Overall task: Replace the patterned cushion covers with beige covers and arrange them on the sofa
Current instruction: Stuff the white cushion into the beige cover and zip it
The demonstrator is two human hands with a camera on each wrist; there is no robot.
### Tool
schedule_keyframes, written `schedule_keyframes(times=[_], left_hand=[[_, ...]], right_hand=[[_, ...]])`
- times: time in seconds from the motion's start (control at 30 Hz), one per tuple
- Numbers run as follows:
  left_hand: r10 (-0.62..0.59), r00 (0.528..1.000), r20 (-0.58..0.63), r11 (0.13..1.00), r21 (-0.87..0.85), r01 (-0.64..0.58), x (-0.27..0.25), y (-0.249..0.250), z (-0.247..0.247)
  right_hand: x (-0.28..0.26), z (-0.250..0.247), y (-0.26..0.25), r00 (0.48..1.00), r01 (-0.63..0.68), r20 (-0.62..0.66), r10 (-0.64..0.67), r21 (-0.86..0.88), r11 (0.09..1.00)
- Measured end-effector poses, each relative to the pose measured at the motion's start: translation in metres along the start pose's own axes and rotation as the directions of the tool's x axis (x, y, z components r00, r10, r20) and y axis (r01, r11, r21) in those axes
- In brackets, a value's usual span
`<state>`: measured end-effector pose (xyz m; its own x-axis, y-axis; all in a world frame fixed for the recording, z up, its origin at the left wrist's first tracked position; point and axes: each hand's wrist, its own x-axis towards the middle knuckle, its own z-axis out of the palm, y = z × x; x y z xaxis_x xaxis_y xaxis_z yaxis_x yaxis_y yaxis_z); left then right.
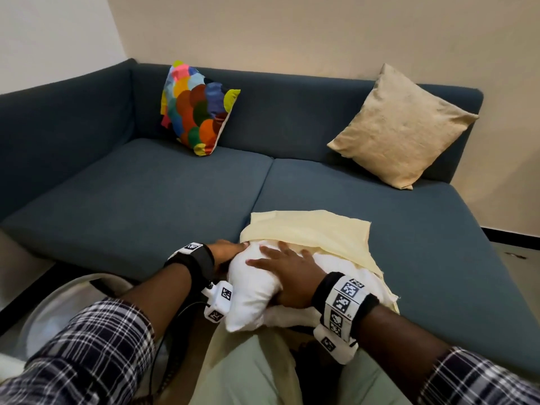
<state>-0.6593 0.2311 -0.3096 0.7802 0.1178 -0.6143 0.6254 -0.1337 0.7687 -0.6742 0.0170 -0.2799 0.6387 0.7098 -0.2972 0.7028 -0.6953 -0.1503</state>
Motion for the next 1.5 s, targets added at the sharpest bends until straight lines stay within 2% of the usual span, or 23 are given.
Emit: schedule_keyframes(times=[0.1,0.17,0.23,0.3,0.37,0.43,0.47,0.57,0.63,0.7,0.77,0.83,0.93,1.0,1.1,1.13,1.17,1.23,1.27,1.33,1.4,1.43,1.5], left_hand=[[0.011,0.999,0.035,0.998,-0.063,-0.009,0.011,-0.010,-0.001],[0.036,0.999,0.020,0.995,-0.097,-0.034,0.019,-0.015,0.001],[0.050,0.998,-0.024,0.993,-0.102,-0.052,0.020,-0.011,0.005],[0.035,0.992,-0.118,0.992,-0.114,-0.049,0.007,-0.002,0.012],[0.063,0.987,-0.148,0.998,0.001,-0.064,0.003,-0.001,0.019],[0.151,0.986,-0.076,0.968,0.212,-0.132,0.004,0.000,0.029],[0.158,0.987,-0.043,0.929,0.344,-0.134,0.005,0.002,0.034],[0.279,0.950,-0.143,0.774,0.619,-0.135,0.001,0.016,0.040],[0.383,0.907,-0.172,0.747,0.636,-0.195,0.001,0.028,0.041],[0.449,0.881,-0.151,0.760,0.583,-0.288,-0.003,0.036,0.044],[0.502,0.857,-0.118,0.782,0.484,-0.391,-0.012,0.041,0.047],[0.539,0.832,-0.131,0.825,0.285,-0.489,-0.019,0.041,0.049],[0.561,0.817,-0.129,0.828,0.096,-0.553,-0.034,0.043,0.049],[0.616,0.783,-0.088,0.787,0.118,-0.606,-0.048,0.045,0.050],[0.690,0.723,-0.026,0.713,0.199,-0.673,-0.062,0.048,0.053],[0.685,0.725,-0.063,0.721,0.200,-0.664,-0.062,0.048,0.050],[0.682,0.723,-0.112,0.728,0.198,-0.656,-0.062,0.047,0.047],[0.652,0.729,-0.207,0.758,0.181,-0.626,-0.060,0.044,0.035],[0.631,0.741,-0.229,0.776,0.183,-0.604,-0.060,0.042,0.029],[0.621,0.746,-0.240,0.783,0.225,-0.579,-0.066,0.036,0.019],[0.623,0.755,-0.205,0.781,0.229,-0.581,-0.077,0.028,0.015],[0.620,0.767,-0.164,0.783,0.191,-0.592,-0.084,0.023,0.015],[0.606,0.791,-0.091,0.795,0.124,-0.594,-0.093,0.013,0.020]], right_hand=[[-0.006,-0.004,0.008,0.999,-0.002,-0.046,0.010,0.158,0.987],[-0.012,-0.007,0.012,0.985,0.018,-0.169,0.037,0.315,0.949],[-0.017,-0.008,0.014,0.945,0.046,-0.312,0.101,0.431,0.901],[-0.022,-0.007,0.017,0.867,0.079,-0.459,0.193,0.510,0.856],[-0.023,-0.006,0.021,0.772,0.103,-0.564,0.292,0.565,0.819],[-0.022,-0.006,0.025,0.700,0.111,-0.616,0.360,0.593,0.798],[-0.022,-0.005,0.026,0.669,0.118,-0.636,0.386,0.603,0.789],[-0.023,0.003,0.028,0.583,0.136,-0.684,0.439,0.615,0.777],[-0.022,0.007,0.027,0.550,0.116,-0.700,0.455,0.604,0.788],[-0.023,0.005,0.024,0.535,0.024,-0.725,0.433,0.526,0.850],[-0.023,0.001,0.022,0.554,-0.068,-0.741,0.379,0.414,0.908],[-0.021,-0.002,0.023,0.601,-0.150,-0.715,0.357,0.337,0.929],[-0.014,-0.010,0.031,0.618,-0.244,-0.706,0.346,0.246,0.938],[-0.011,-0.022,0.036,0.628,-0.285,-0.695,0.351,0.214,0.934],[-0.004,-0.042,0.039,0.678,-0.367,-0.629,0.381,0.159,0.917],[0.000,-0.044,0.038,0.689,-0.339,-0.622,0.372,0.176,0.924],[0.003,-0.042,0.033,0.705,-0.245,-0.613,0.357,0.261,0.934],[0.003,-0.038,0.022,0.760,0.015,-0.571,0.311,0.494,0.869],[0.000,-0.034,0.019,0.790,0.098,-0.553,0.264,0.540,0.836],[-0.008,-0.024,0.021,0.855,0.071,-0.479,0.197,0.484,0.872],[-0.012,-0.013,0.032,0.912,-0.074,-0.352,0.210,0.362,0.929],[-0.013,-0.008,0.038,0.917,-0.133,-0.310,0.252,0.358,0.924],[-0.009,-0.005,0.041,0.892,-0.168,-0.335,0.305,0.381,0.909]])
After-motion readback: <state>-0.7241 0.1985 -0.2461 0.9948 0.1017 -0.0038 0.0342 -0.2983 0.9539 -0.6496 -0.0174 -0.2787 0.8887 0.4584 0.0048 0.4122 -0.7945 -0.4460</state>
